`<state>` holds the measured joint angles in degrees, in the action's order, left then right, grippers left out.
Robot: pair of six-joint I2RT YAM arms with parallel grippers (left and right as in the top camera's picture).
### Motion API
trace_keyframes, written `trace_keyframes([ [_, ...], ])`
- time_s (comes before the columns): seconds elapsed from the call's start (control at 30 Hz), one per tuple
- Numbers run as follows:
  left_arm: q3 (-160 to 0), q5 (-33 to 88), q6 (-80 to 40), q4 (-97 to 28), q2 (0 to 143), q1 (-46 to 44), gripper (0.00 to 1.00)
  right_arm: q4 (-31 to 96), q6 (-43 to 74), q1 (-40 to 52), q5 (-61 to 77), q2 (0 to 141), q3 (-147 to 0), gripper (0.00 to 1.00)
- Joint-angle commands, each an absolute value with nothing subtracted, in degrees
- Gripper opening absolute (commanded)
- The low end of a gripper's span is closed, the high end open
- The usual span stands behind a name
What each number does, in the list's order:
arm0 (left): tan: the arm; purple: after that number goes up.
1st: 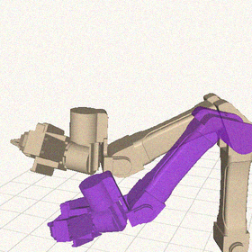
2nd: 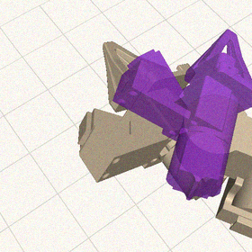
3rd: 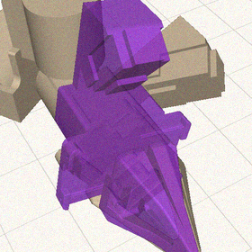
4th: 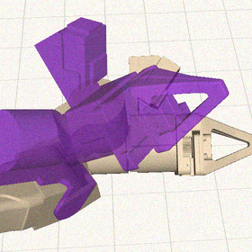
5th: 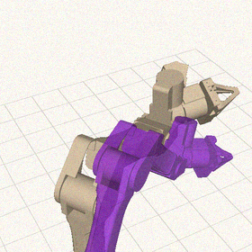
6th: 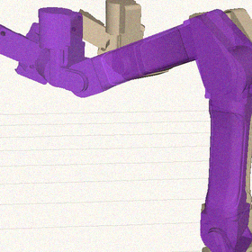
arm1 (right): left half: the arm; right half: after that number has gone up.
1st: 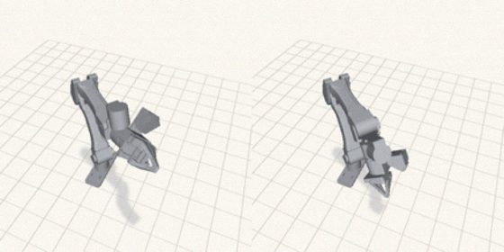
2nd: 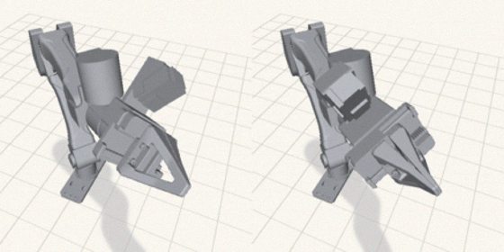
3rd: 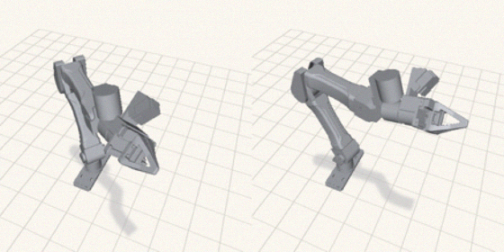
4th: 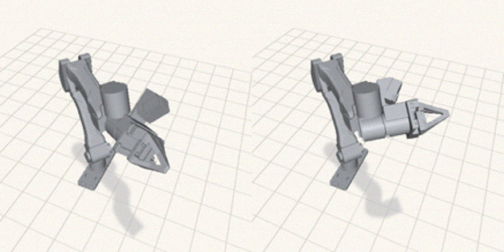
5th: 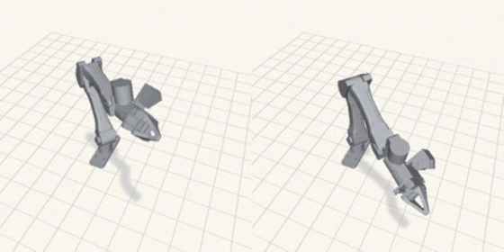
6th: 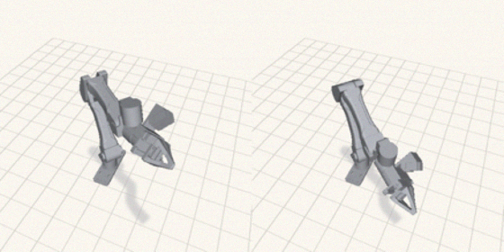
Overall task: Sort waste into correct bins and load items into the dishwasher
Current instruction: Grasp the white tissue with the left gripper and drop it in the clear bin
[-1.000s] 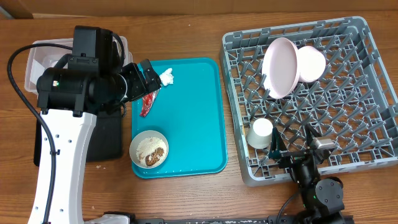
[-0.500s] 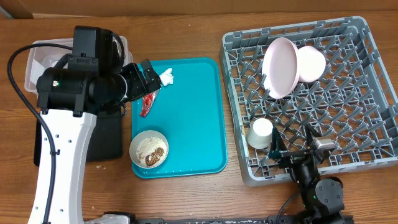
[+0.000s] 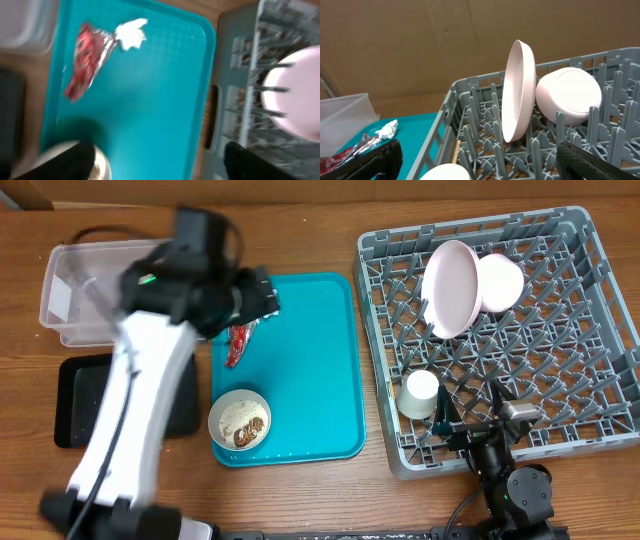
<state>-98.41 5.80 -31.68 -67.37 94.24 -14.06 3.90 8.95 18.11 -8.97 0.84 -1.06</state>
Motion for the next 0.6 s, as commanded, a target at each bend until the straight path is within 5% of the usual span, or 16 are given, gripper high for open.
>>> trace_keyframes([
  [0.0,-99.1,-5.9,-22.9,-65.6,101.3,-18.4,0.79,3.5,8.9,18.5,-8.9,0.2,-0.4,1.00],
  [0.1,-99.1,-11.9,-23.9,-62.7,106.4,-19.5,0.72,3.5,8.9,18.5,-8.9,0.2,-0.4,1.00],
  [0.57,-99.1,-15.0,-25.2,-49.6,124.2,-18.1,0.75,3.5,8.9,18.5,-8.9,0.2,-0.4,1.00],
])
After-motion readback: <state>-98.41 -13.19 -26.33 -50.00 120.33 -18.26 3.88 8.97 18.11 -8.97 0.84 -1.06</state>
